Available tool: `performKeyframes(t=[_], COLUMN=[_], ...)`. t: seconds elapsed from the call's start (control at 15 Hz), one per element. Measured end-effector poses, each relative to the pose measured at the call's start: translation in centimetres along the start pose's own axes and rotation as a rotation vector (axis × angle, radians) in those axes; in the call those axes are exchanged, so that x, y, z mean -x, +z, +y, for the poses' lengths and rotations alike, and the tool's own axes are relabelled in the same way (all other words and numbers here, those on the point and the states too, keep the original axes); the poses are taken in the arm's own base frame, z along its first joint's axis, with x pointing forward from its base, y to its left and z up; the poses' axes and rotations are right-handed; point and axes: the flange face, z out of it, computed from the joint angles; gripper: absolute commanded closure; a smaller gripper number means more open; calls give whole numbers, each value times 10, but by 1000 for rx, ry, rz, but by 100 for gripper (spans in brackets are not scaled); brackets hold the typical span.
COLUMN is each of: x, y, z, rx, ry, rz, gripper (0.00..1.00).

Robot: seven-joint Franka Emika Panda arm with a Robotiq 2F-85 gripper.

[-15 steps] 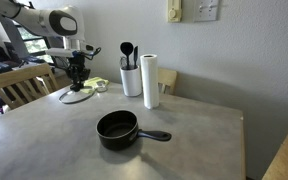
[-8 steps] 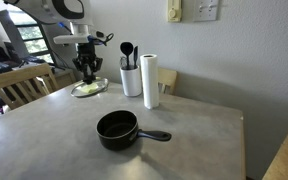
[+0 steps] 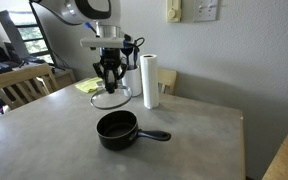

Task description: Put the glass lid on top of the pot

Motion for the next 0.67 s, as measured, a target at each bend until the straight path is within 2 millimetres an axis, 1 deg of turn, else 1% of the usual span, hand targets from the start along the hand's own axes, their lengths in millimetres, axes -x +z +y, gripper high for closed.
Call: performKeyframes(t=[0.2,0.33,0.47,0.67], x=[20,29,34,37], y=[13,21,31,53], z=[23,33,40,45], rx=[-40,-77,-106,-128], ry=[-16,-30,-47,-51], rz=[2,26,66,93], gripper=[88,88,88,88])
